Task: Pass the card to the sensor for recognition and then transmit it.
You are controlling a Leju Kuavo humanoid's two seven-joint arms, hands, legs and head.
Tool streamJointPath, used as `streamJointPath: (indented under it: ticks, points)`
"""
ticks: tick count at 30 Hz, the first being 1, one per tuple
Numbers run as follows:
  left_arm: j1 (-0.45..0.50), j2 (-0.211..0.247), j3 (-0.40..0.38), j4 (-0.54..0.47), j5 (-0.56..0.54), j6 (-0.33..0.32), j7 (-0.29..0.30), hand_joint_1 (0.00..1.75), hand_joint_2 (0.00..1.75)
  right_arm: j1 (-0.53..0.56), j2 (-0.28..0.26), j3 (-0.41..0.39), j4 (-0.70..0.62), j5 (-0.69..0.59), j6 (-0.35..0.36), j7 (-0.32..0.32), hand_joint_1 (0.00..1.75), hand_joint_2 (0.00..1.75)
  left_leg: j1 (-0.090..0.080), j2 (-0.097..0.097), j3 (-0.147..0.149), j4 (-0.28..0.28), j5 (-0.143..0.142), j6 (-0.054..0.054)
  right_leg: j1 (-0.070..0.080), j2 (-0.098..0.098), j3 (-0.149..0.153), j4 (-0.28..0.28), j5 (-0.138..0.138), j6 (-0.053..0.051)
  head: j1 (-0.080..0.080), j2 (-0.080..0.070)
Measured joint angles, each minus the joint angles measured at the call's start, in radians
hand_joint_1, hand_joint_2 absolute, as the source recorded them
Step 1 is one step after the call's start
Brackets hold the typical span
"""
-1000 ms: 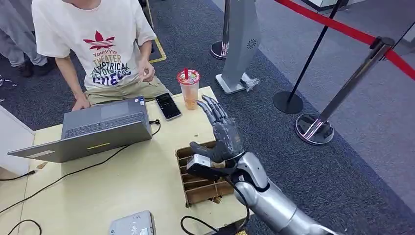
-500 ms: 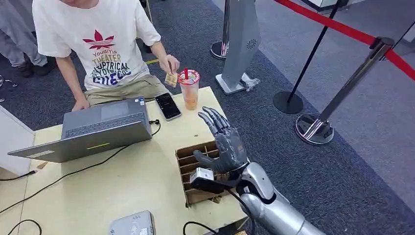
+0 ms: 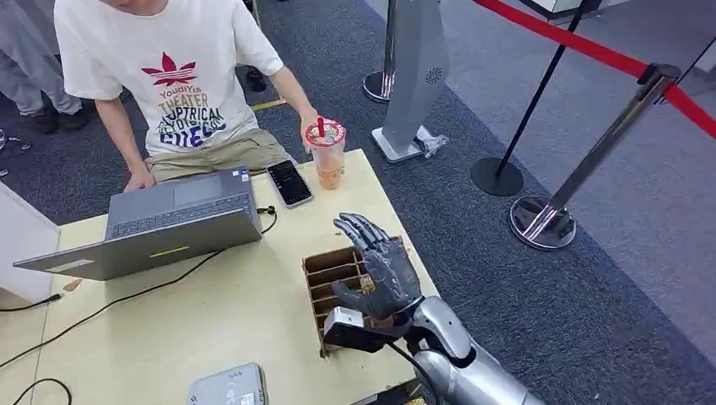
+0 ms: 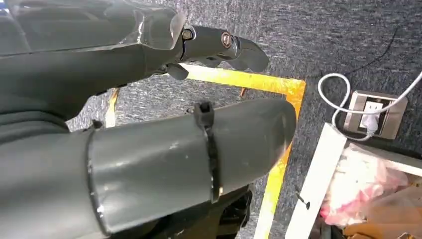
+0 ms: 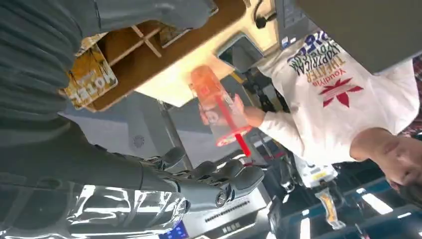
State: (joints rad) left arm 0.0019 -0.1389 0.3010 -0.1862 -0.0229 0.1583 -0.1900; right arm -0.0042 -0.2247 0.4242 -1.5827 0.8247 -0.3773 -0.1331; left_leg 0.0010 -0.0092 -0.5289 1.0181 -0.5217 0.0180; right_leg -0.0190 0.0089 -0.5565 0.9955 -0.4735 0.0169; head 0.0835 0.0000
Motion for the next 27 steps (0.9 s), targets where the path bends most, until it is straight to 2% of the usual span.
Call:
streamJointPath:
  ticks: [5, 7, 8, 11, 12, 16, 19, 24, 26, 27]
  points:
    - [0.000, 0.002, 0.000, 0.000, -0.002, -0.002, 0.003, 0.00, 0.00, -0.001, 0.000, 0.001, 0.035, -0.018, 0.003, -0.003, 0.37, 1.75, 0.000, 0.000, 0.000, 0.000, 0.000, 0.000, 0.000, 0.000, 0.000, 0.000, 0.000, 0.000, 0.000, 0.000]
    - [0.000, 0.002, 0.000, 0.000, -0.003, -0.002, 0.003, 0.00, 0.00, -0.001, 0.000, 0.001, 0.043, -0.018, 0.004, -0.003, 0.40, 1.75, 0.000, 0.000, 0.000, 0.000, 0.000, 0.000, 0.000, 0.000, 0.000, 0.000, 0.000, 0.000, 0.000, 0.000]
    - [0.000, 0.002, 0.000, 0.000, -0.003, -0.002, 0.003, 0.00, 0.00, -0.001, 0.000, 0.001, 0.045, -0.018, 0.005, -0.004, 0.47, 1.75, 0.000, 0.000, 0.000, 0.000, 0.000, 0.000, 0.000, 0.000, 0.000, 0.000, 0.000, 0.000, 0.000, 0.000]
    - [0.000, 0.004, 0.000, 0.000, -0.003, -0.005, 0.006, 0.00, 0.00, -0.008, 0.000, 0.001, 0.064, -0.028, 0.011, -0.009, 0.45, 1.75, 0.000, 0.000, 0.000, 0.000, 0.000, 0.000, 0.000, 0.000, 0.000, 0.000, 0.000, 0.000, 0.000, 0.000]
    - [0.000, 0.005, 0.000, 0.000, -0.003, -0.009, 0.007, 0.00, 0.00, -0.013, 0.000, 0.001, 0.075, -0.038, 0.014, -0.012, 0.54, 1.75, 0.000, 0.000, 0.000, 0.000, 0.000, 0.000, 0.000, 0.000, 0.000, 0.000, 0.000, 0.000, 0.000, 0.000]
    - [0.000, 0.008, 0.000, 0.000, -0.003, -0.012, 0.008, 0.00, 0.00, -0.027, 0.000, 0.001, 0.111, -0.052, 0.014, -0.018, 0.54, 1.75, 0.000, 0.000, 0.000, 0.000, 0.000, 0.000, 0.000, 0.000, 0.000, 0.000, 0.000, 0.000, 0.000, 0.000]
    - [-0.001, 0.010, 0.000, 0.000, -0.007, -0.016, 0.008, 0.00, 0.00, -0.038, 0.000, 0.001, 0.143, -0.069, 0.011, -0.019, 0.68, 1.75, 0.000, 0.000, 0.000, 0.000, 0.000, 0.000, 0.000, 0.000, 0.000, 0.000, 0.000, 0.000, 0.000, 0.000]
    - [-0.001, 0.015, -0.002, 0.000, -0.012, -0.021, 0.008, 0.00, 0.00, -0.049, -0.004, 0.001, 0.185, -0.076, 0.001, -0.017, 0.65, 1.75, 0.000, 0.000, 0.000, 0.000, 0.000, 0.000, 0.000, 0.000, 0.000, 0.000, 0.000, 0.000, 0.000, 0.000]
    - [-0.001, 0.018, -0.002, 0.000, -0.012, -0.021, 0.008, 0.00, 0.00, -0.049, -0.006, 0.001, 0.194, -0.076, -0.001, -0.016, 0.66, 1.75, 0.000, 0.000, 0.000, 0.000, 0.000, 0.000, 0.000, 0.000, 0.000, 0.000, 0.000, 0.000, 0.000, 0.000]
    - [-0.001, 0.019, -0.002, 0.000, -0.012, -0.021, 0.008, 0.00, 0.00, -0.049, -0.008, 0.001, 0.198, -0.076, -0.001, -0.016, 0.73, 1.75, 0.000, 0.000, 0.000, 0.000, 0.000, 0.000, 0.000, 0.000, 0.000, 0.000, 0.000, 0.000, 0.000, 0.000]
